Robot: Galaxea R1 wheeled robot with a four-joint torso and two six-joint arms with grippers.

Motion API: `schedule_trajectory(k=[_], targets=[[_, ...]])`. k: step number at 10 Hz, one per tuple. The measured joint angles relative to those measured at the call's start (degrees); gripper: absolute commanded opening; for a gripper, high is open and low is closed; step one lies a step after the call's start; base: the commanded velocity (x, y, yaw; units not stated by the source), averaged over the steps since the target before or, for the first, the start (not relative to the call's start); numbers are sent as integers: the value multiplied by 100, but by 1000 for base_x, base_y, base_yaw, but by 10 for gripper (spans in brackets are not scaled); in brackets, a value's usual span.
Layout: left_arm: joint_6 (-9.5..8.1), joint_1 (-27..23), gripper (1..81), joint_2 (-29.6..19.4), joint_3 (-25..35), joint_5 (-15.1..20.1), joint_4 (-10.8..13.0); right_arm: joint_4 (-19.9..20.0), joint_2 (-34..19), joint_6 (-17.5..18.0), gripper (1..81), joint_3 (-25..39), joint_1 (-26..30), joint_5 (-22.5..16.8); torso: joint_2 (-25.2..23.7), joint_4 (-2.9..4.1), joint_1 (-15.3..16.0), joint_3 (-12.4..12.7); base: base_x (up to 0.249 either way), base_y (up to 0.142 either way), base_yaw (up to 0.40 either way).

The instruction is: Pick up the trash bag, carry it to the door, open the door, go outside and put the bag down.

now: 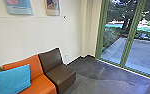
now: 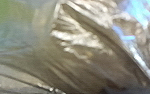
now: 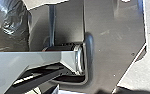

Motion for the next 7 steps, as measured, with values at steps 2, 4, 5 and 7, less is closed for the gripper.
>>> schedule_trajectory(k=[2, 4, 5, 7], targets=[[0, 0, 10, 0, 0, 0, -2, -2, 5, 0, 811, 0, 2, 0, 0, 0, 0, 0, 0, 0, -266], [0, 2, 10, 0, 0, 0, 0, -66, 29, 2, 811, -2, 9, 0, 0, 0, 0, 0, 0, 0, -265], [0, 2, 10, 1, 0, 2, 0, -80, 33, 2, 811, -4, 20, 0, 0, 0, 0, 0, 0, 0, -265], [2, 0, 10, 0, 0, 2, 0, -80, 35, 2, 811, -11, 20, -4, 0, 0, 0, 0, 0, 0, -265]])
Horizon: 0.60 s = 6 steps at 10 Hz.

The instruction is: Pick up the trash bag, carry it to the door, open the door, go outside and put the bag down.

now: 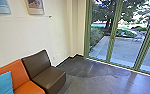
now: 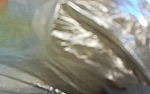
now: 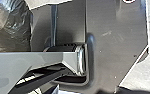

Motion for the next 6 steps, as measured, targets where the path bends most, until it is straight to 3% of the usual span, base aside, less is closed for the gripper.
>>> schedule_trajectory(k=[6], targets=[[-2, 10, 10, 1, 0, -13, 57, 0, 5, 0, 811, -85, -2, 6, 0, 0, 0, 0, 0, 0, -265]])
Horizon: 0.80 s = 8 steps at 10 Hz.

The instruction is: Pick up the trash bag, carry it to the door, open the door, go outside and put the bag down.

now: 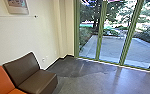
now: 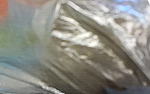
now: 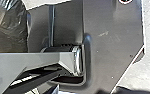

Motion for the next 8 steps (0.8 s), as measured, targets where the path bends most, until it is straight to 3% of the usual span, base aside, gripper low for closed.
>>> schedule_trajectory(k=[8], targets=[[0, 9, 10, 0, 0, 5, 12, 0, 11, 0, 811, 0, -15, 0, 0, 0, 0, 0, 0, 0, -285]])
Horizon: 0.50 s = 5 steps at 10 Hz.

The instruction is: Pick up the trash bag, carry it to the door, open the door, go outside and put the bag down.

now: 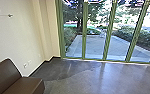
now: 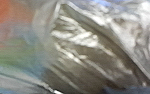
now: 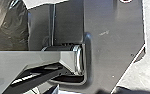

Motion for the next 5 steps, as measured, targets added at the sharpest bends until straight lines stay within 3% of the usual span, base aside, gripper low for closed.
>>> schedule_trajectory(k=[5], targets=[[0, 0, 10, 0, 0, -2, 5, 0, 0, 0, 811, 0, 0, 2, 0, 0, 0, 0, 0, 0, -291]])
